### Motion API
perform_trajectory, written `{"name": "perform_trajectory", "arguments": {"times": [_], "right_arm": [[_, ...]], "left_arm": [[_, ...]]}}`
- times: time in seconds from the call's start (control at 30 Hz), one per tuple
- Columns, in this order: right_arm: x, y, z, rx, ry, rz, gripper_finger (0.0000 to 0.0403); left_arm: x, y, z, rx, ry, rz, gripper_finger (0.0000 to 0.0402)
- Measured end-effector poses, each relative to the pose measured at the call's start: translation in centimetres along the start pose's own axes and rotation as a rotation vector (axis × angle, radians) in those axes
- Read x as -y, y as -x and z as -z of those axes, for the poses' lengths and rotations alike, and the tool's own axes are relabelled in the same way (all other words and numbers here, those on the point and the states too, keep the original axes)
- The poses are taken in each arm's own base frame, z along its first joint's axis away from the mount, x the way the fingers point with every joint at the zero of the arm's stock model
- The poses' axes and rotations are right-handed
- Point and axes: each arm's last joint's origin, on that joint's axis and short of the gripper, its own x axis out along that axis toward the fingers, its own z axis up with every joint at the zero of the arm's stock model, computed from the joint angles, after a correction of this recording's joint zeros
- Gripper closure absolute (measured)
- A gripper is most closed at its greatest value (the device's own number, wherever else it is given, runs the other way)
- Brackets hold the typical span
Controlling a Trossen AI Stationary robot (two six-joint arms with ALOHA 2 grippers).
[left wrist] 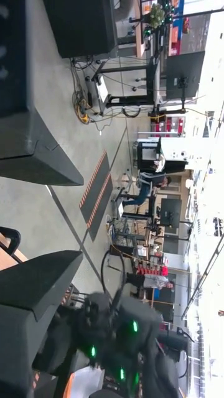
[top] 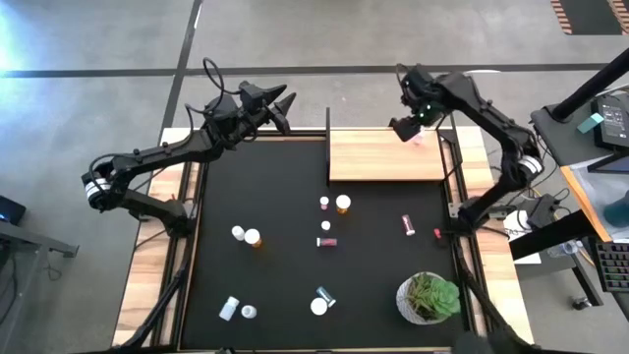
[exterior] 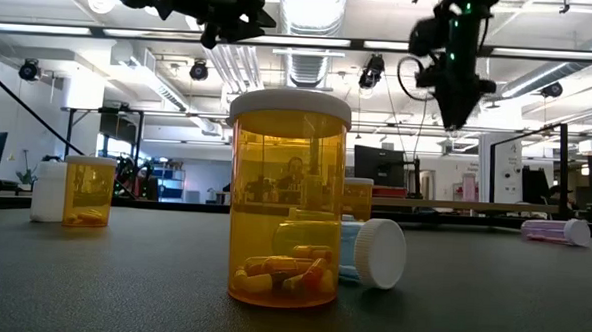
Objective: Pick and place medicine bottles onto shelf by color
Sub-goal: Put the top orange pill bottle on the shelf
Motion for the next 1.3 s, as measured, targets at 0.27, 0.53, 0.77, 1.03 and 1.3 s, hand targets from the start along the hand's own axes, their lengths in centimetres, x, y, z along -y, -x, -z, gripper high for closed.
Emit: {"name": "perform_trajectory", "arguments": {"times": [0.27,0.53,0.77,1.03,1.3], "right_arm": [[-5.9,3.1,2.2,0.086,0.068,-0.084,0.0223],[-10.2,4.2,4.0,0.101,0.135,-0.147,0.0214],[-12.9,4.1,5.4,0.109,0.21,-0.185,0.0192],[-15.3,2.0,7.0,0.114,0.363,-0.202,0.0172],[-19.0,-0.9,9.1,0.255,0.515,-0.302,0.0176]], "left_arm": [[0.0,0.0,0.2,-0.016,-0.003,0.0,0.0237],[-0.1,0.1,1.4,-0.139,-0.027,-0.005,0.0237],[0.1,0.4,1.7,-0.199,-0.022,0.067,0.0237],[0.3,1.5,0.2,-0.167,0.166,0.144,0.0237],[0.9,2.9,-1.3,-0.158,0.267,0.278,0.0237]]}}
